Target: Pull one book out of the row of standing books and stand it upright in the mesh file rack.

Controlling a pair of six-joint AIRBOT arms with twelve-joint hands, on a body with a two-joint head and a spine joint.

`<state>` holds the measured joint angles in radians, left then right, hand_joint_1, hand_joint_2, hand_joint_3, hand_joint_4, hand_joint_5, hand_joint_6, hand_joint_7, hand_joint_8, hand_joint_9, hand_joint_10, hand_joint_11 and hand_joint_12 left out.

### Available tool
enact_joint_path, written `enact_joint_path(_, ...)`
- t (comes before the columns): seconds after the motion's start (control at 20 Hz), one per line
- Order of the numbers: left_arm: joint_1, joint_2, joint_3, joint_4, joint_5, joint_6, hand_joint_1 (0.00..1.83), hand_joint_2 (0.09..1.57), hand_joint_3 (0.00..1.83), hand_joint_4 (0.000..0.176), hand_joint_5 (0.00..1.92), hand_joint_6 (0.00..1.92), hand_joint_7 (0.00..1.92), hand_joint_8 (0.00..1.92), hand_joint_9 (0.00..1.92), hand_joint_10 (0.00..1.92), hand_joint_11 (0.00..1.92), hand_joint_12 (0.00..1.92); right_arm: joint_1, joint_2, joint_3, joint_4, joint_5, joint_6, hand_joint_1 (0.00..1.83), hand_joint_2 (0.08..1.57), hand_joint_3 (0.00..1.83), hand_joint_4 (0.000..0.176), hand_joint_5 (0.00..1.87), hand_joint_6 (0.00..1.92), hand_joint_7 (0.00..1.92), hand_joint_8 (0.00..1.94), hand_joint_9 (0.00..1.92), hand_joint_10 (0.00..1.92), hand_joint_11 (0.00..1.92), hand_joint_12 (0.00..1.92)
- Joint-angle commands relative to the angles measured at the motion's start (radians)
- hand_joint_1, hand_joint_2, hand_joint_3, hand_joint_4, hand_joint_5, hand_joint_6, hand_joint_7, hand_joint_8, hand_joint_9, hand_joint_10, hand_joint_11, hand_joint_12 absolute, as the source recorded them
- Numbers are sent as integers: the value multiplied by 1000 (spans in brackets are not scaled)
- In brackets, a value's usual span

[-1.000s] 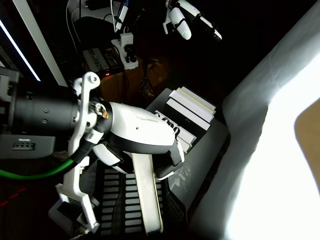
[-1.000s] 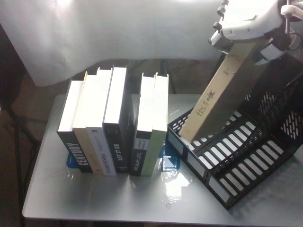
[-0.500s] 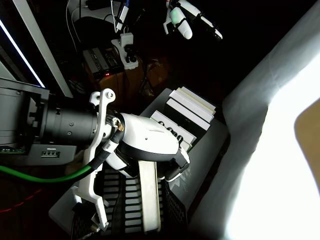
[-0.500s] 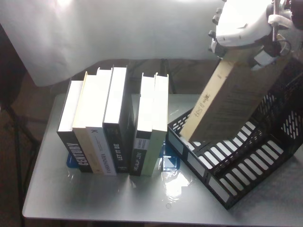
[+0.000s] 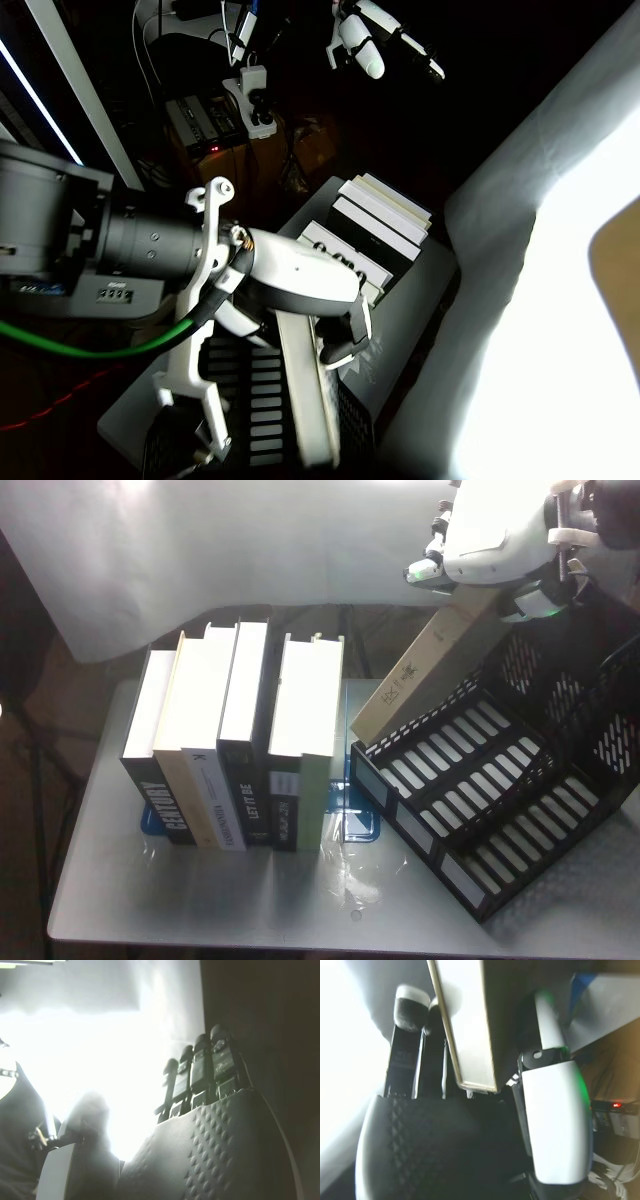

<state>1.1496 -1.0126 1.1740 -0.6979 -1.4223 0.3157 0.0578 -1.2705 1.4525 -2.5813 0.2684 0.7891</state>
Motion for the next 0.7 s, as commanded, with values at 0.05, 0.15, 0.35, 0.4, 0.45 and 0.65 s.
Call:
enact_joint_path(0.05,3,3,7,-15,-124,-4,279,1428,0,45,0,0,0,0,0,0,0,0,7,10,6,-37,-95,-7,992,1491,10,0,227,1921,533,1829,511,1921,828,1921)
enact_joint_path(0.15,3,3,7,-16,-125,-4,276,1428,0,55,0,0,0,0,0,0,0,0,6,7,8,-58,-95,-2,992,1492,9,0,227,1921,533,1828,511,1921,828,1921)
enact_joint_path(0.35,6,3,7,-19,-127,-4,297,1429,0,46,0,0,0,0,0,0,0,0,-10,5,15,-74,-94,1,992,1492,8,0,227,1921,533,1828,511,1921,827,1921)
enact_joint_path(0.4,6,3,7,-19,-127,-4,285,1427,0,49,0,0,0,0,0,0,0,0,-16,6,15,-74,-94,3,992,1493,7,0,227,1921,533,1829,511,1921,827,1921)
enact_joint_path(0.45,7,3,7,-19,-127,-4,284,1428,0,51,0,0,0,0,0,0,0,0,-22,8,15,-74,-94,3,992,1493,7,0,227,1921,533,1829,511,1921,827,1921)
enact_joint_path(0.65,8,3,7,-20,-128,-4,287,1425,0,45,0,0,0,0,0,0,0,0,-46,15,21,-103,-84,28,992,1494,5,0,227,1921,533,1829,511,1921,827,1921)
